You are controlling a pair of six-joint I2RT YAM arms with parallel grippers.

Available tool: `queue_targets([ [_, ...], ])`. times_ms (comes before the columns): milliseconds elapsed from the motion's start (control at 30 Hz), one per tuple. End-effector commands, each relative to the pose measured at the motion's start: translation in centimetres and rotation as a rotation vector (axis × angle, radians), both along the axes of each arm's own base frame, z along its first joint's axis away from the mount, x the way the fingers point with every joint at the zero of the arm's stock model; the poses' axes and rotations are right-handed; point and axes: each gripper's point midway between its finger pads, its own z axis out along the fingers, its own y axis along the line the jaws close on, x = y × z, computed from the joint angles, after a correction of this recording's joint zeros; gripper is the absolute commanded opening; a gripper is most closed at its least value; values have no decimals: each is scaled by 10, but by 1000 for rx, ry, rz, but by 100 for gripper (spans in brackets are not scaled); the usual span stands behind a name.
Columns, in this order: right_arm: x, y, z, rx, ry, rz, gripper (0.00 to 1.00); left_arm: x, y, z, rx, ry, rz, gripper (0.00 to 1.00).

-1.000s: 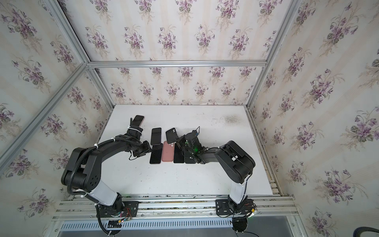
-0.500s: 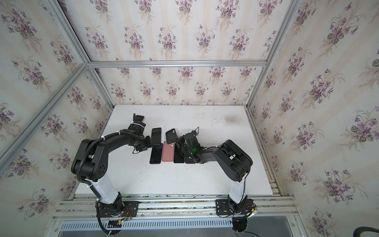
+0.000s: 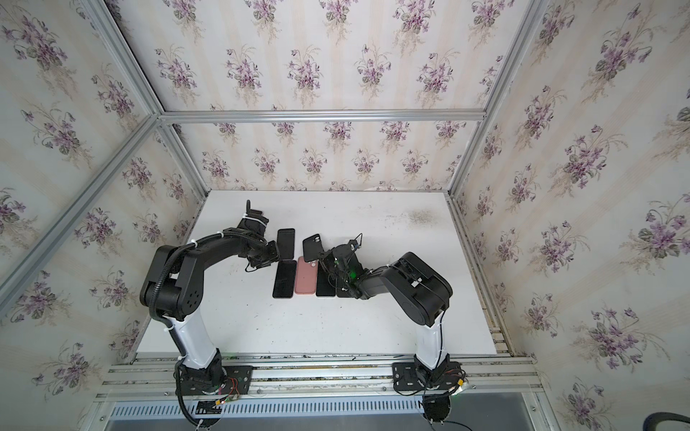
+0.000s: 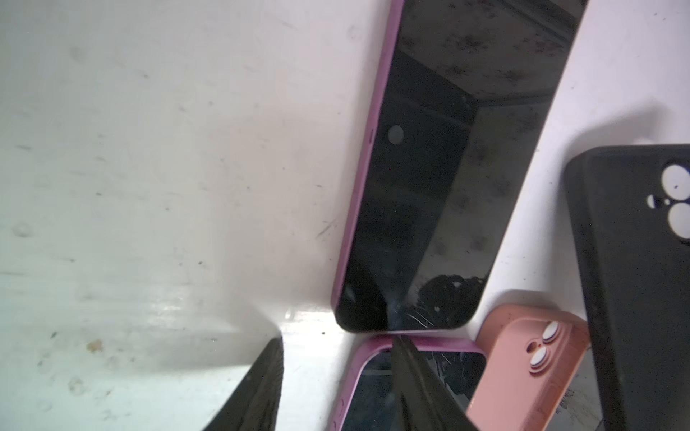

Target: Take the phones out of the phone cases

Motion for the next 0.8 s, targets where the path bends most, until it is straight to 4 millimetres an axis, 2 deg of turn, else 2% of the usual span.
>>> queue_targets([
  [0,13,2,13,31,-74,-64,0,-5,-1,5,-4,9,-16,50],
  [200,24,9,19,4,-152,-120,0,0,4,40,-22,-75,14,61],
  [333,29,15,16,-20,-167,-133,8,10,-1,53,-72,-102,12,63],
  [400,31,18,17,-25,-176,-135,11,16,-5,55,-91,-105,-1,63],
  [567,36,16,4,-92,-158,-157,22,31,-8,50,-93,-108,-6,63],
  [767,41,28,-4,-88,-133,-111,33,41,-12,48,-121,-112,-8,63],
])
